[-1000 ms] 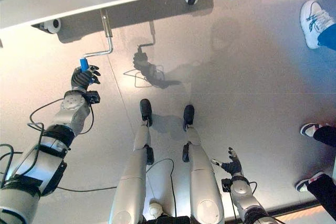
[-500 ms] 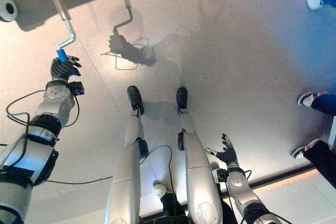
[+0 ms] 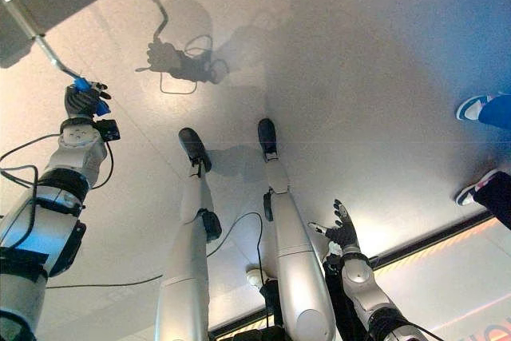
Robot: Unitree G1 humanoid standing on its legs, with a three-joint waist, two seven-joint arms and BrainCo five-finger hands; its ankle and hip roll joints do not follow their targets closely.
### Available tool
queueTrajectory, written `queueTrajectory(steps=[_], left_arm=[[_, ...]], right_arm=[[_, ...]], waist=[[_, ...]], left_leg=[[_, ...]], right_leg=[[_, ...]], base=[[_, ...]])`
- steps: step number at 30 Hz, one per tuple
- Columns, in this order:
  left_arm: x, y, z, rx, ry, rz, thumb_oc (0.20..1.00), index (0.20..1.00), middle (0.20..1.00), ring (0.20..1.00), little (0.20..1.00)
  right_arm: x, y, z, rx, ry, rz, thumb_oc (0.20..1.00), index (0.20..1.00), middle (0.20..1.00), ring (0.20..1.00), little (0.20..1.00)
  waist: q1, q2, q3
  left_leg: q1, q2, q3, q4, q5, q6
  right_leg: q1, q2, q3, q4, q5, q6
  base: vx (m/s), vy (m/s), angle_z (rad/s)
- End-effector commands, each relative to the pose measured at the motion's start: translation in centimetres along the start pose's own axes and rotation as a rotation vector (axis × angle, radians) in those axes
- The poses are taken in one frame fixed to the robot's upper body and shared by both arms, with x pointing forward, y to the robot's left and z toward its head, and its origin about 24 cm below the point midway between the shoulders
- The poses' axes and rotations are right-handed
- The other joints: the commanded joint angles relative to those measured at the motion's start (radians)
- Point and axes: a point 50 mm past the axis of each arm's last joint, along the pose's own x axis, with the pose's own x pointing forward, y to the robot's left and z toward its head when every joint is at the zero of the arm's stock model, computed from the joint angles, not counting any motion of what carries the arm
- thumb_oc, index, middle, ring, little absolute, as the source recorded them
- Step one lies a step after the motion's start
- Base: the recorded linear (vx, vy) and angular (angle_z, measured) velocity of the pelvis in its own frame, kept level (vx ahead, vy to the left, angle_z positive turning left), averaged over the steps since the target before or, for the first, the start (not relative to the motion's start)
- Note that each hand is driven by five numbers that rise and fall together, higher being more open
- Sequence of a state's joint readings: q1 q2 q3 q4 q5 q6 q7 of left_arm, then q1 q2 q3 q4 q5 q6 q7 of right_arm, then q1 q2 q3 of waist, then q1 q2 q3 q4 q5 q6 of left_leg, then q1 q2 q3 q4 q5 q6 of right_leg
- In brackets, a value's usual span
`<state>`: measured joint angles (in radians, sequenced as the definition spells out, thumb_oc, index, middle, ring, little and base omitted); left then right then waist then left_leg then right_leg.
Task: Raise the hospital bed
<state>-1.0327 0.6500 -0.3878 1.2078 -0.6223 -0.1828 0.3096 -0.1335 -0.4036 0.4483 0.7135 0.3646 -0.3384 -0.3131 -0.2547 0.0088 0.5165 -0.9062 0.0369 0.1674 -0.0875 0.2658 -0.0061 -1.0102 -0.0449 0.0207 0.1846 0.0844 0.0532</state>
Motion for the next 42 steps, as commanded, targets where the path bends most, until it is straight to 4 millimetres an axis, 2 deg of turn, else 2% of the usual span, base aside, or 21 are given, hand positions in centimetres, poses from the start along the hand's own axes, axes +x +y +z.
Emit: queueTrajectory(steps=[1,9,17,18,19,20,21,22,23,26,31,42], left_arm=[[1.0,1.1,3.9,-0.002,-0.117,0.041,0.2,0.2,0.2,0.2,0.2],[0.9,-0.5,5.3,-0.019,-0.162,-0.003,0.2,0.2,0.2,0.2,0.2],[0.4,-3.0,6.9,-0.088,-0.212,-0.077,0.2,0.2,0.2,0.2,0.2],[0.2,-3.5,6.9,-0.109,-0.217,-0.093,0.2,0.2,0.2,0.2,0.2],[0.0,-4.0,6.9,-0.126,-0.219,-0.107,0.2,0.2,0.2,0.2,0.2],[0.0,-4.0,7.0,-0.13,-0.219,-0.107,0.2,0.2,0.2,0.2,0.2],[-0.1,-4.5,7.0,-0.143,-0.223,-0.123,0.2,0.2,0.2,0.2,0.2],[-0.3,-4.8,7.0,-0.149,-0.229,-0.138,0.2,0.2,0.2,0.2,0.2],[-0.5,-5.2,7.2,-0.173,-0.233,-0.152,0.2,0.2,0.2,0.2,0.2],[-1.3,-6.8,7.4,-0.214,-0.258,-0.215,0.2,0.2,0.2,0.2,0.2],[-2.0,-7.9,7.5,-0.227,-0.283,-0.27,0.2,0.2,0.2,0.2,0.2],[-3.2,-8.3,6.5,-0.291,-0.303,-0.334,0.2,0.2,0.2,0.2,0.2]], right_arm=[[-1.7,-0.4,-1.8,-0.008,0.039,-0.005,1.0,1.0,1.0,1.0,1.0],[-2.1,-0.7,-2.2,-0.022,0.049,-0.002,1.0,1.0,1.0,1.0,1.0],[-2.4,-0.9,-2.6,-0.023,0.061,-0.002,1.0,1.0,1.0,1.0,1.0],[-2.5,-0.9,-2.7,-0.023,0.066,-0.003,1.0,1.0,1.0,1.0,1.0],[-2.6,-0.9,-2.8,-0.024,0.067,-0.005,1.0,1.0,1.0,1.0,1.0],[-2.6,-1.0,-2.8,-0.025,0.065,-0.007,1.0,1.0,1.0,1.0,1.0],[-2.5,-1.1,-2.8,-0.026,0.066,-0.008,1.0,1.0,1.0,1.0,1.0],[-2.6,-1.1,-2.9,-0.027,0.071,-0.009,1.0,1.0,1.0,1.0,1.0],[-2.6,-1.3,-2.9,-0.031,0.072,-0.013,1.0,1.0,1.0,1.0,1.0],[-2.6,-1.8,-3.0,-0.041,0.076,-0.023,1.0,1.0,1.0,1.0,1.0],[-2.9,-2.2,-3.8,-0.057,0.11,-0.038,1.0,1.0,1.0,1.0,1.0],[-3.0,-2.7,-4.8,-0.057,0.171,-0.081,1.0,1.0,1.0,1.0,1.0]], waist=[[0.019,-0.061,0.003],[-0.014,-0.052,0.003],[-0.037,-0.052,0.003],[-0.032,-0.045,0.003],[-0.033,-0.041,0.003],[-0.039,-0.045,0.003],[-0.039,-0.042,0.003],[-0.033,-0.033,0.003],[-0.038,-0.032,0.003],[-0.035,0.001,0.003],[-0.022,0.029,0.003],[0.022,0.066,0.003]], left_leg=[[0.171,-0.013,0.052,0.0,-0.12,-0.054],[0.184,0.006,0.093,0.0,-0.122,-0.066],[0.221,0.02,0.131,0.0,-0.123,-0.074],[0.249,0.023,0.117,0.0,-0.158,-0.078],[0.257,0.024,0.12,0.0,-0.158,-0.077],[0.239,0.023,0.137,0.0,-0.126,-0.074],[0.246,0.023,0.138,0.0,-0.125,-0.073],[0.272,0.024,0.121,0.0,-0.156,-0.076],[0.261,0.022,0.138,0.0,-0.124,-0.074],[0.286,0.015,0.135,0.0,-0.122,-0.074],[0.314,0.002,0.116,0.0,-0.119,-0.072],[0.373,-0.024,0.055,0.0,-0.115,-0.065]], right_leg=[[0.109,0.007,0.036,-0.196,0.181,0.101],[0.102,0.03,0.069,-0.205,0.185,0.102],[0.106,0.061,0.097,-0.191,0.187,0.104],[0.133,0.065,0.097,-0.192,0.156,0.111],[0.138,0.068,0.1,-0.187,0.152,0.109],[0.116,0.067,0.101,-0.181,0.179,0.103],[0.121,0.069,0.102,-0.177,0.175,0.102],[0.149,0.072,0.103,-0.178,0.144,0.108],[0.131,0.07,0.103,-0.168,0.17,0.101],[0.159,0.062,0.101,-0.166,0.163,0.097],[0.196,0.052,0.087,-0.167,0.159,0.092],[0.281,0.02,0.034,-0.167,0.151,0.084]], base=[[0.0,-0.074,-0.13],[0.0,-0.048,-0.13],[0.01,-0.03,-0.11],[0.07,0.008,-0.13],[0.01,-0.034,-0.11],[-0.07,-0.076,-0.1],[0.0,-0.021,-0.06],[-0.01,-0.043,-0.04],[-0.01,-0.038,-0.03],[-0.04,-0.052,-0.05],[0.0,-0.014,0.01],[-0.01,-0.013,0.13]])
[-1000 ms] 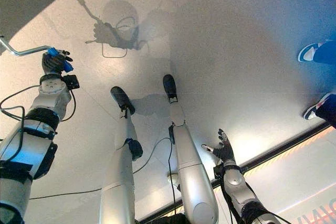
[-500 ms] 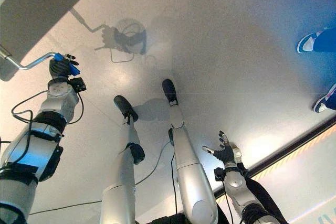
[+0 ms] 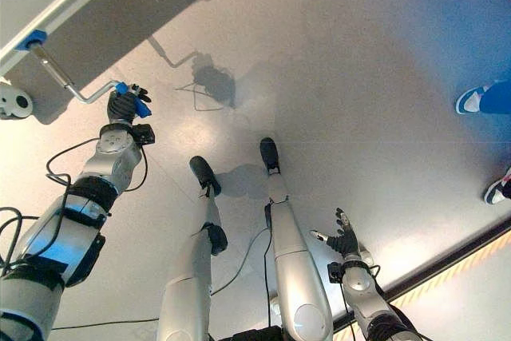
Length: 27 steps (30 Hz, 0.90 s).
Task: Raise the hospital bed
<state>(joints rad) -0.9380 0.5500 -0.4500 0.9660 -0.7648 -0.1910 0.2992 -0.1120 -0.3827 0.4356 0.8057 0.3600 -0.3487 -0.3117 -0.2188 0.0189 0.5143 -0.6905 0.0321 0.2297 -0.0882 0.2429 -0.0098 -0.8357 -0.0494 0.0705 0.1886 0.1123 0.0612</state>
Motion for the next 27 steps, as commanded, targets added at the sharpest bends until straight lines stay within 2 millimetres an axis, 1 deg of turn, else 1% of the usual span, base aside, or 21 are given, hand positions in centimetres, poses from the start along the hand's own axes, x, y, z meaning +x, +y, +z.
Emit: queueTrajectory(steps=[1,4,5,6,13,15,17,20,21,23,27], left_arm=[[0.2,-3.1,6.7,-0.084,-0.292,-0.129,0.2,0.2,0.2,0.2,0.2],[-0.2,-2.6,6.2,-0.106,-0.3,-0.132,0.2,0.2,0.2,0.2,0.2],[-0.2,-2.6,6.2,-0.106,-0.3,-0.132,0.2,0.2,0.2,0.2,0.2],[-0.3,-2.1,6.0,-0.101,-0.298,-0.131,0.2,0.2,0.2,0.2,0.2],[-0.8,-1.1,6.0,-0.129,-0.323,-0.125,0.2,0.2,0.2,0.2,0.2],[-1.1,-0.6,5.7,-0.136,-0.324,-0.121,0.2,0.2,0.2,0.2,0.2],[-1.2,0.0,5.3,-0.135,-0.32,-0.109,0.2,0.2,0.2,0.2,0.2],[-1.4,0.4,5.1,-0.137,-0.316,-0.101,0.2,0.2,0.2,0.2,0.2],[-1.5,1.1,4.8,-0.133,-0.312,-0.085,0.2,0.2,0.2,0.2,0.2],[-1.5,1.4,4.7,-0.133,-0.311,-0.077,0.2,0.2,0.2,0.2,0.2],[-1.5,2.8,4.5,-0.122,-0.305,-0.036,0.2,0.2,0.2,0.2,0.2]], right_arm=[[-1.8,-2.3,-2.7,-0.04,0.081,-0.053,1.0,1.0,1.0,1.0,1.0],[-1.7,-2.4,-2.6,-0.041,0.086,-0.061,1.0,1.0,1.0,1.0,1.0],[-1.7,-2.4,-2.6,-0.041,0.087,-0.06,1.0,1.0,1.0,1.0,1.0],[-1.6,-2.5,-2.8,-0.047,0.1,-0.068,1.0,1.0,1.0,1.0,1.0],[-1.4,-2.6,-2.9,-0.046,0.117,-0.077,1.0,1.0,1.0,1.0,1.0],[-1.4,-2.6,-3.1,-0.05,0.132,-0.08,1.0,1.0,1.0,1.0,1.0],[-1.4,-2.7,-3.3,-0.054,0.144,-0.085,1.0,1.0,1.0,1.0,1.0],[-1.4,-2.7,-3.4,-0.055,0.15,-0.088,1.0,1.0,1.0,1.0,1.0],[-1.5,-2.8,-3.6,-0.057,0.16,-0.093,1.0,1.0,1.0,1.0,1.0],[-1.5,-2.9,-3.5,-0.057,0.158,-0.095,1.0,1.0,1.0,1.0,1.0],[-1.5,-2.9,-3.6,-0.065,0.162,-0.092,1.0,1.0,1.0,1.0,1.0]], waist=[[-0.014,0.056,0.006],[0.005,0.062,0.006],[0.004,0.062,0.006],[0.014,0.064,0.006],[0.04,0.062,0.006],[0.054,0.061,0.006],[0.064,0.055,0.006],[0.072,0.049,0.006],[0.082,0.044,0.006],[0.086,0.041,0.006],[0.105,0.025,0.006]], left_leg=[[0.157,-0.02,-0.008,0.001,-0.092,-0.062],[0.171,-0.027,-0.031,0.001,-0.087,-0.059],[0.171,-0.027,-0.031,0.001,-0.087,-0.059],[0.179,-0.032,-0.042,0.001,-0.088,-0.056],[0.199,-0.047,-0.08,0.001,-0.084,-0.05],[0.201,-0.053,-0.095,0.001,-0.083,-0.048],[0.199,-0.055,-0.106,0.001,-0.082,-0.049],[0.193,-0.058,-0.115,0.001,-0.075,-0.049],[0.197,-0.059,-0.127,0.001,-0.077,-0.049],[0.194,-0.061,-0.131,0.001,-0.076,-0.049],[0.178,-0.067,-0.156,0.001,-0.075,-0.05]], right_leg=[[0.106,0.024,-0.016,-0.171,0.123,0.076],[0.136,0.011,-0.034,-0.171,0.117,0.074],[0.137,0.011,-0.034,-0.171,0.116,0.074],[0.149,0.006,-0.044,-0.172,0.117,0.073],[0.187,-0.016,-0.078,-0.161,0.104,0.07],[0.201,-0.029,-0.092,-0.161,0.1,0.07],[0.21,-0.038,-0.104,-0.166,0.099,0.07],[0.212,-0.045,-0.114,-0.168,0.104,0.072],[0.224,-0.048,-0.127,-0.166,0.095,0.073],[0.225,-0.05,-0.132,-0.165,0.094,0.074],[0.236,-0.064,-0.161,-0.17,0.087,0.079]], base=[[0.0,0.029,0.16],[-0.01,0.046,0.18],[-0.01,0.04,0.16],[0.0,0.018,0.09],[0.0,0.044,0.16],[0.0,0.054,0.22],[0.0,0.036,0.2],[0.01,0.016,0.17],[0.02,0.014,0.16],[0.01,0.01,0.2],[0.01,0.025,0.22]])
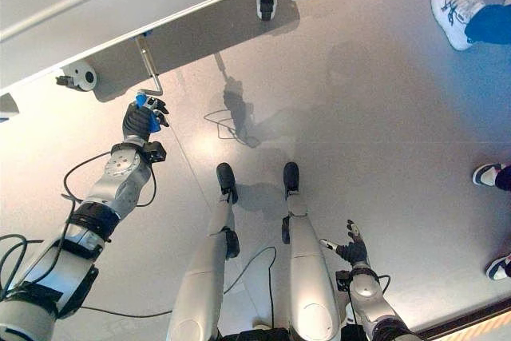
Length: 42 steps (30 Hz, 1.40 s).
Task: Raise the hospital bed
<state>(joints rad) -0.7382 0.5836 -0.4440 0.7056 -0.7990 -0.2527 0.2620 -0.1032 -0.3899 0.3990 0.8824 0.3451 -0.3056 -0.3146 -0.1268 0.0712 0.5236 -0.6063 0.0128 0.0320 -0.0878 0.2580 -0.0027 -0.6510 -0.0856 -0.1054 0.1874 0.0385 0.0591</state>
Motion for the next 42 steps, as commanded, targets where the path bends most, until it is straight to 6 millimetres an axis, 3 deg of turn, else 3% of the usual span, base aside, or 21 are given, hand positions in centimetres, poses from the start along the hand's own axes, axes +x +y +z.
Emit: queueTrajectory(steps=[1,11,24,42], left_arm=[[1.2,2.9,6.6,-0.035,-0.269,0.086,0.2,0.2,0.2,0.2,0.2],[1.3,5.7,5.7,0.018,-0.207,0.185,0.2,0.2,0.2,0.2,0.2],[1.7,10.0,4.6,0.132,-0.068,0.368,0.2,0.2,0.2,0.2,0.2],[2.9,8.9,5.1,0.189,-0.029,0.387,0.2,0.2,0.2,0.2,0.2]], right_arm=[[-0.8,-1.3,-1.6,-0.02,0.051,-0.035,1.0,1.0,1.0,1.0,1.0],[-0.9,-0.9,-1.8,-0.014,0.06,-0.025,1.0,1.0,1.0,1.0,1.0],[-0.7,0.5,-0.3,0.024,-0.009,0.022,1.0,1.0,1.0,1.0,1.0],[-0.6,1.2,1.3,0.028,-0.09,0.054,1.0,1.0,1.0,1.0,1.0]], waist=[[0.012,-0.028,-0.004],[0.043,-0.063,-0.004],[0.031,-0.107,-0.004],[-0.043,-0.123,-0.004]], left_leg=[[0.089,-0.049,0.042,0.001,-0.085,-0.057],[0.059,-0.054,0.016,0.001,-0.087,-0.057],[-0.01,-0.046,0.03,0.001,-0.098,-0.051],[-0.07,-0.028,0.109,0.001,-0.11,-0.046]], right_leg=[[0.046,-0.028,0.015,-0.17,0.166,0.081],[0.054,-0.044,-0.024,-0.177,0.15,0.086],[-0.015,-0.036,-0.006,-0.19,0.156,0.089],[-0.137,-0.003,0.093,-0.187,0.19,0.088]], base=[[0.01,0.012,0.21],[0.02,0.023,0.15],[0.02,0.032,0.04],[0.0,0.017,-0.12]])
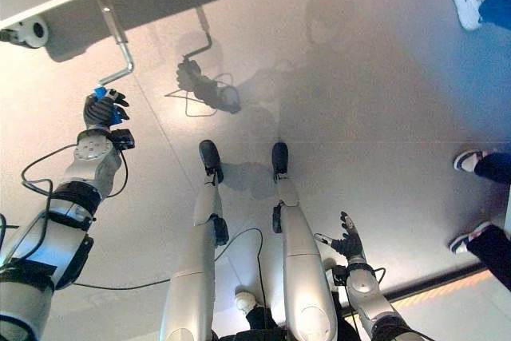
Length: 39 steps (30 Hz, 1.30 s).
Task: Raise the hospital bed
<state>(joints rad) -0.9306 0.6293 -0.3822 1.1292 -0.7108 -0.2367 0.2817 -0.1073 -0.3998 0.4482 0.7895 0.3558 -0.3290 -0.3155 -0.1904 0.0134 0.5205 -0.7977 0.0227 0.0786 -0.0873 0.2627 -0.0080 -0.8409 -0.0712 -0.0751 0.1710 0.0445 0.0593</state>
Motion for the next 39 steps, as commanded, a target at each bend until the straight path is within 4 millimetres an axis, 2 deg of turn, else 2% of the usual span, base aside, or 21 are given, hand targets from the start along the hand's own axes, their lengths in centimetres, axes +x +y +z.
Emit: queueTrajectory(steps=[1,8,14,20,26,39], left_arm=[[1.3,2.0,3.7,0.028,-0.093,0.084,0.2,0.2,0.2,0.2,0.2],[1.4,1.0,4.1,0.04,-0.097,0.068,0.2,0.2,0.2,0.2,0.2],[1.5,-0.6,5.0,0.028,-0.119,0.039,0.2,0.2,0.2,0.2,0.2],[1.5,-1.4,6.1,0.013,-0.146,0.03,0.2,0.2,0.2,0.2,0.2],[1.6,-1.4,6.5,0.016,-0.155,0.031,0.2,0.2,0.2,0.2,0.2],[1.4,-2.8,7.0,-0.008,-0.171,0.004,0.2,0.2,0.2,0.2,0.2]], right_arm=[[-0.7,-0.1,-0.6,0.006,0.005,-0.006,1.0,1.0,1.0,1.0,1.0],[-0.8,-0.1,-0.4,0.011,-0.014,0.001,1.0,1.0,1.0,1.0,1.0],[-1.1,0.1,-0.3,0.012,-0.027,0.009,1.0,1.0,1.0,1.0,1.0],[-1.1,0.0,-0.3,0.021,-0.031,0.008,1.0,1.0,1.0,1.0,1.0],[-1.3,0.0,-0.5,0.017,-0.033,0.008,1.0,1.0,1.0,1.0,1.0],[-1.9,-0.2,-0.9,0.016,-0.034,0.011,1.0,1.0,1.0,1.0,1.0]], waist=[[0.009,-0.065,-0.001],[-0.018,-0.065,-0.001],[-0.047,-0.071,-0.001],[-0.066,-0.079,-0.001],[-0.074,-0.075,-0.001],[-0.079,-0.068,-0.001]], left_leg=[[0.118,-0.034,0.071,0.0,-0.115,-0.041],[0.113,-0.023,0.095,0.0,-0.117,-0.045],[0.113,-0.013,0.124,0.0,-0.122,-0.048],[0.113,-0.004,0.145,0.0,-0.122,-0.053],[0.109,0.001,0.154,0.0,-0.123,-0.055],[0.087,0.004,0.156,0.0,-0.122,-0.057]], right_leg=[[0.039,-0.012,0.073,-0.168,0.186,0.086],[0.015,0.002,0.097,-0.169,0.194,0.086],[-0.005,0.021,0.123,-0.174,0.205,0.089],[-0.015,0.034,0.141,-0.179,0.214,0.093],[-0.029,0.038,0.149,-0.183,0.217,0.094],[-0.061,0.047,0.149,-0.186,0.219,0.09]], base=[[-0.01,-0.012,-0.21],[-0.01,-0.026,-0.14],[0.0,-0.028,-0.06],[0.0,-0.024,-0.13],[0.01,-0.011,-0.04],[0.01,-0.02,-0.05]])
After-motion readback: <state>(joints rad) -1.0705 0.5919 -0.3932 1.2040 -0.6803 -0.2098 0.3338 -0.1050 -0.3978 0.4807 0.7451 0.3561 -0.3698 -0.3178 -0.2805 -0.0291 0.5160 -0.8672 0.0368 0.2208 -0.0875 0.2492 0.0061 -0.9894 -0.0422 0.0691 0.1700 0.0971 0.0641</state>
